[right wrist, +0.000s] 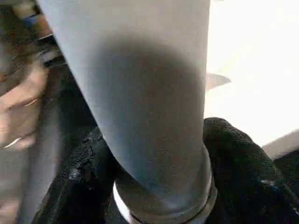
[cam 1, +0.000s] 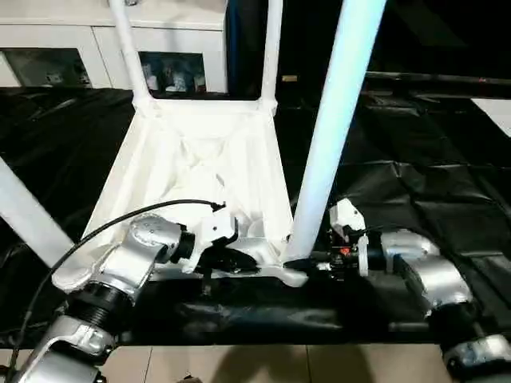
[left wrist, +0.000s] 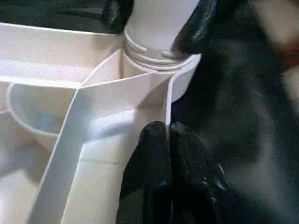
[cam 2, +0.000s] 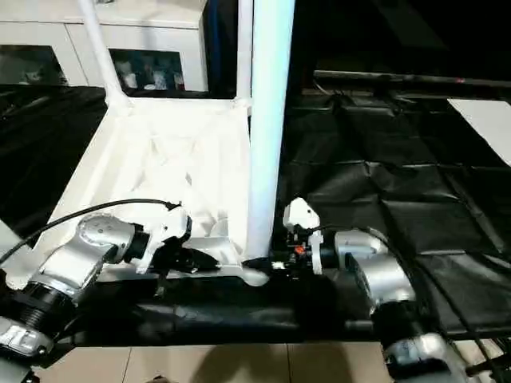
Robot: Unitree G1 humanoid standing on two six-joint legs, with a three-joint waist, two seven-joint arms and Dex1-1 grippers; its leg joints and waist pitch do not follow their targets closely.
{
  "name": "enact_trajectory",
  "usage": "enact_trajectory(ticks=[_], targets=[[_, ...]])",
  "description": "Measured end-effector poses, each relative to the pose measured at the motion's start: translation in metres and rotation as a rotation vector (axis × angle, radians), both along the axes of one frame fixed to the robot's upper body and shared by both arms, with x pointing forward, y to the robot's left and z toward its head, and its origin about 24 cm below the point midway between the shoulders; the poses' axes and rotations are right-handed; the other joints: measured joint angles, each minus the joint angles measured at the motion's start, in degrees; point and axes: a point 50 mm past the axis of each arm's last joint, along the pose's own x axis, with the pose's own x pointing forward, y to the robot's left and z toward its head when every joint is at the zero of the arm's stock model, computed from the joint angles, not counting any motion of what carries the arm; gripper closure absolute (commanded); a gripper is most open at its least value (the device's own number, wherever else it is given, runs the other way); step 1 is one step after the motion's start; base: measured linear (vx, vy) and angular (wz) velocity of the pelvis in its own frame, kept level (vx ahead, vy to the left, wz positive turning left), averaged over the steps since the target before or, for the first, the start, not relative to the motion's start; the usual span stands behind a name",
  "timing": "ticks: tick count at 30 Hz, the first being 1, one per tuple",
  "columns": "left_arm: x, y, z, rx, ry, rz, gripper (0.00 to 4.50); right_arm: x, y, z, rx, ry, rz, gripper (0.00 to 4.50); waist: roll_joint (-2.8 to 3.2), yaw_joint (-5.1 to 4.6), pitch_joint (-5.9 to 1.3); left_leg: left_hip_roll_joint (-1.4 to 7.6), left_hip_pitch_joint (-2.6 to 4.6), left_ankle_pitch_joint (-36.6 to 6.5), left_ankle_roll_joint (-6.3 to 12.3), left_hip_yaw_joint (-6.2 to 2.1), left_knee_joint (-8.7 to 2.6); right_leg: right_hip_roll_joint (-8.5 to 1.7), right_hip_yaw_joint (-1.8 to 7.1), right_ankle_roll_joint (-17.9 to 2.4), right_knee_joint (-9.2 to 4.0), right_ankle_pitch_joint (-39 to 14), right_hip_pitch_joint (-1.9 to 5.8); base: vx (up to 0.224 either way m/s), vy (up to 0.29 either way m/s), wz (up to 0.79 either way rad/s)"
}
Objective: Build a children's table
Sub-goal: Rotate leg to tighten
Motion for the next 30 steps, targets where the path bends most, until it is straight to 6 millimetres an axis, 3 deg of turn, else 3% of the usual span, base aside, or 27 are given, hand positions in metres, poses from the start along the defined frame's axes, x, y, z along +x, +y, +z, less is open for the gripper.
enact_trajectory(ticks=[5,9,12,14,17,20,23,28,30], targets=[[0.018,-0.021,-0.005,0.006,-0.039,0.189,4.50,0.020,0.015,-0.006,0.005,-0.065,-0.386,2.09,-0.14,-2.63,-0.04,-0.09,0.58,0.0,0.00,-0.16,0.11,-0.03,-0.10,0.2,-0.47,-0.1,0.43,0.000,0.000,0.00],[0.027,-0.039,-0.008,0.000,-0.046,0.295,4.50,0.030,0.024,-0.006,0.017,-0.057,-0.610,2.23,-0.08,-3.34,-0.05,-0.08,0.60,0.0,0.01,-0.68,0.04,-0.28,-1.10,0.2,-1.52,-0.1,0.81,0.000,0.000,0.00],[0.029,-0.042,-0.009,0.000,-0.042,0.320,4.50,0.034,0.029,-0.005,0.001,-0.078,-0.643,2.23,0.10,-4.04,0.00,-0.13,0.60,0.0,0.03,-0.73,-0.08,-0.46,-1.40,0.2,-2.15,-0.1,0.91,0.000,0.000,0.00],[0.029,-0.042,-0.009,-0.005,-0.040,0.320,4.50,0.034,0.029,-0.006,-0.003,-0.094,-0.641,1.84,0.19,-4.36,0.06,-0.40,0.58,-0.1,0.09,-0.67,-0.08,-0.87,-1.51,0.2,-2.16,-0.1,0.91,0.000,0.000,0.00],[0.028,-0.041,-0.008,-0.007,-0.036,0.290,4.50,0.031,0.027,-0.005,0.015,-0.091,-0.595,1.63,0.29,-4.49,0.11,-0.62,0.58,-0.1,0.15,-0.67,-0.09,-0.98,-1.31,0.2,-2.16,-0.1,0.89,0.000,0.000,0.00],[0.024,-0.032,-0.006,-0.012,-0.035,0.233,4.50,0.026,0.021,-0.002,0.003,-0.106,-0.474,1.25,0.30,-4.48,0.12,-0.66,0.50,-0.1,0.20,-0.67,-0.11,-0.98,-1.20,0.1,-2.03,0.0,0.82,0.000,0.000,0.00],[0.016,-0.026,-0.004,-0.028,-0.025,0.158,4.50,0.022,0.015,0.003,0.003,-0.109,-0.331,1.25,0.29,-4.29,0.11,-0.73,0.40,-0.3,0.35,-0.61,-0.19,-0.99,-1.09,-0.5,-1.94,1.1,0.71,0.035,-0.011,0.04],[0.001,-0.012,0.001,-0.025,0.010,-0.022,4.50,0.004,0.000,0.007,-0.024,-0.064,-0.026,1.25,0.36,-1.41,0.15,-0.34,0.29,-0.3,0.34,-0.32,-0.59,-0.94,-1.29,-0.3,-1.19,0.6,0.34,0.050,-0.031,0.07],[-0.004,-0.009,0.002,-0.022,0.026,-0.065,4.50,-0.001,-0.003,0.007,-0.043,-0.038,0.055,1.25,0.36,-0.96,0.15,-0.28,0.27,-0.3,0.35,-0.24,-0.52,-0.93,-1.31,-0.4,-0.97,0.3,0.27,0.000,0.000,0.00]])
